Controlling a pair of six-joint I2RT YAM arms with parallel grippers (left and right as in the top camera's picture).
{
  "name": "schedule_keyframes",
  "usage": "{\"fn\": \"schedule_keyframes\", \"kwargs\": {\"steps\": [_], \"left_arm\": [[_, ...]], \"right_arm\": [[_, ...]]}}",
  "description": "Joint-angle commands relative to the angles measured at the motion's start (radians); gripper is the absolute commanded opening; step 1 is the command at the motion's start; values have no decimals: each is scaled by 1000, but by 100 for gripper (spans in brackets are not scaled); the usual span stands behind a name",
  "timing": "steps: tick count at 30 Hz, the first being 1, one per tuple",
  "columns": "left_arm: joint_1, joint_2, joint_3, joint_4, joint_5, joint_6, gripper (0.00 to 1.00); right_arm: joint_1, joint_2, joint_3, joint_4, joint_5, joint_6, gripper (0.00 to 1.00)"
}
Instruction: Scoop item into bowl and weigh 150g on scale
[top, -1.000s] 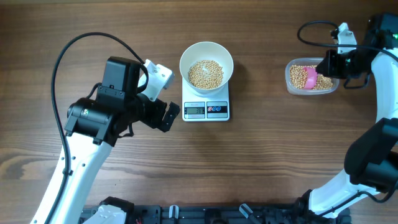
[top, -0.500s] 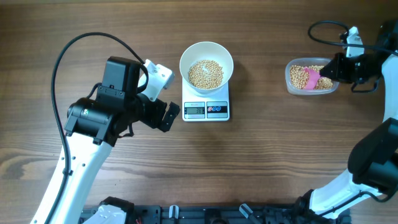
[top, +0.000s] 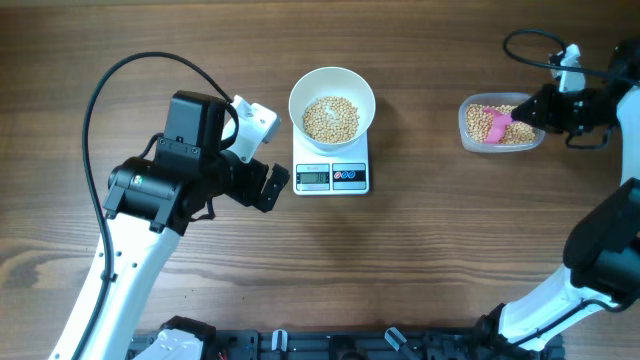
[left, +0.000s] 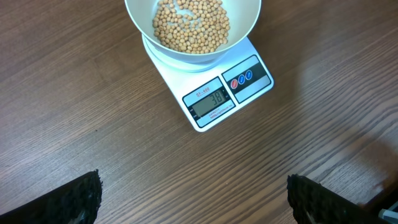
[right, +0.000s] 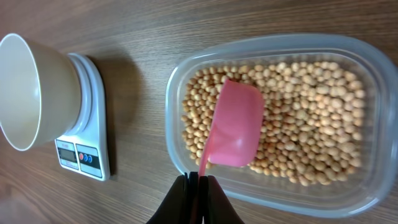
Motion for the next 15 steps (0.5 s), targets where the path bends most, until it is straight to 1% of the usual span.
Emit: {"fn": "schedule_keyframes", "kwargs": {"steps": [1, 3, 6, 13, 15], "left_arm": [[5, -2, 11, 3, 5, 20, 100], [5, -2, 11, 3, 5, 20, 100], [5, -2, 11, 3, 5, 20, 100], [5, -2, 11, 3, 5, 20, 100], [5, -2, 11, 3, 5, 20, 100]], "right_arm": [[-28, 30, -10, -1, -74, -21, 4], [-50, 30, -10, 0, -87, -21, 4], [-92, 30, -10, 1, -158, -46, 4], [-135, 30, -10, 14, -166, -47, 4], [-157, 30, -10, 9, -194, -55, 4]]}}
